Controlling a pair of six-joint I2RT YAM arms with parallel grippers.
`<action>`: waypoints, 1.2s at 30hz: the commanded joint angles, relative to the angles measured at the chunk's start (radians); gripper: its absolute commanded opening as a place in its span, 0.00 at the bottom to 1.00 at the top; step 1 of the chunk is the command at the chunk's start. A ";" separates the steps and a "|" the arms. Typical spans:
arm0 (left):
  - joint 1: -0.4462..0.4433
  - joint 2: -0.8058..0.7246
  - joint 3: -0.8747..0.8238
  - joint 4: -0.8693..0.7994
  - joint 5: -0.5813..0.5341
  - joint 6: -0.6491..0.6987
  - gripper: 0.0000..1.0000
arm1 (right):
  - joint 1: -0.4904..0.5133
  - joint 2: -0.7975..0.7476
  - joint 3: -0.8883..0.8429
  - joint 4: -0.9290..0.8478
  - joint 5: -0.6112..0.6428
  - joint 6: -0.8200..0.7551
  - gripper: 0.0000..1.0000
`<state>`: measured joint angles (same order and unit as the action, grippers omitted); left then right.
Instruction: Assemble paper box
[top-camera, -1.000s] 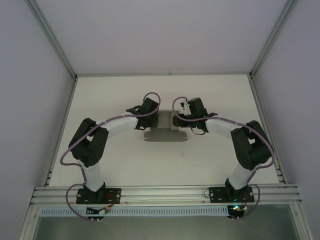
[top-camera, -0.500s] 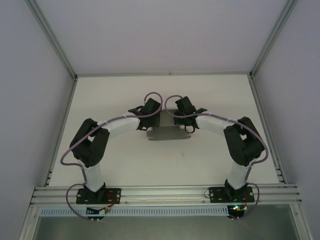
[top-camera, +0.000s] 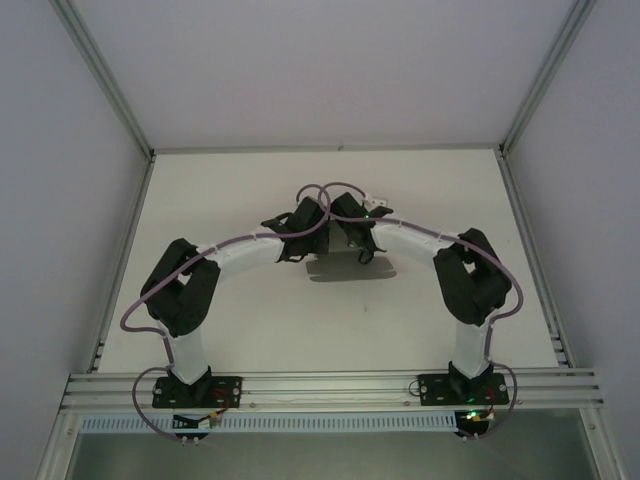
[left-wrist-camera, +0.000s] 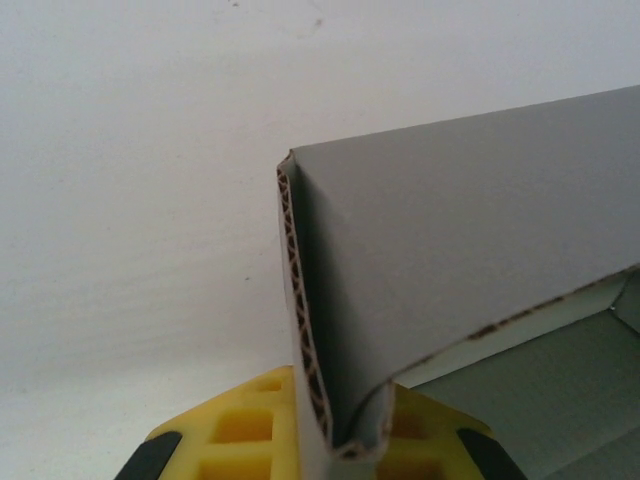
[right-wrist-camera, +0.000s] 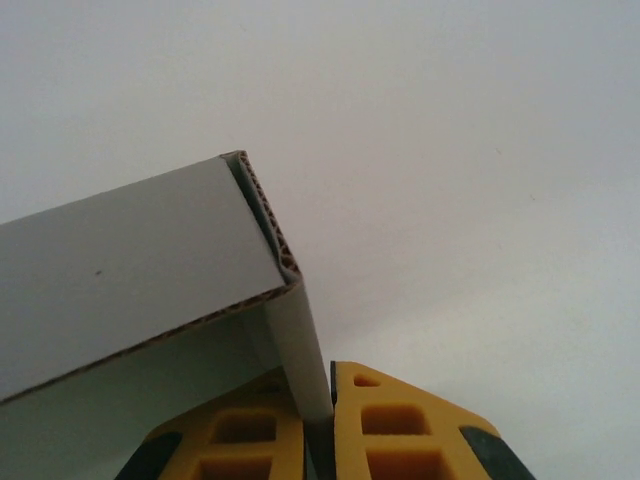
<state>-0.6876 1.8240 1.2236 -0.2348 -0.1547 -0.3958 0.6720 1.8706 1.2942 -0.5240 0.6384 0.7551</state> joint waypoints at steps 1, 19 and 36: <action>-0.012 -0.077 0.040 -0.017 0.015 -0.034 0.00 | -0.041 -0.059 -0.125 0.241 0.061 -0.119 0.00; -0.014 -0.172 -0.008 0.027 0.009 -0.024 0.00 | -0.077 -0.281 -0.287 0.504 -0.263 -0.402 0.34; -0.012 -0.200 0.049 -0.037 -0.042 -0.126 0.00 | -0.084 -0.107 -0.130 0.263 0.269 -0.203 0.00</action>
<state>-0.6922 1.6779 1.2240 -0.2344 -0.2092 -0.4427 0.6388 1.7058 1.1568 -0.1783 0.6315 0.3988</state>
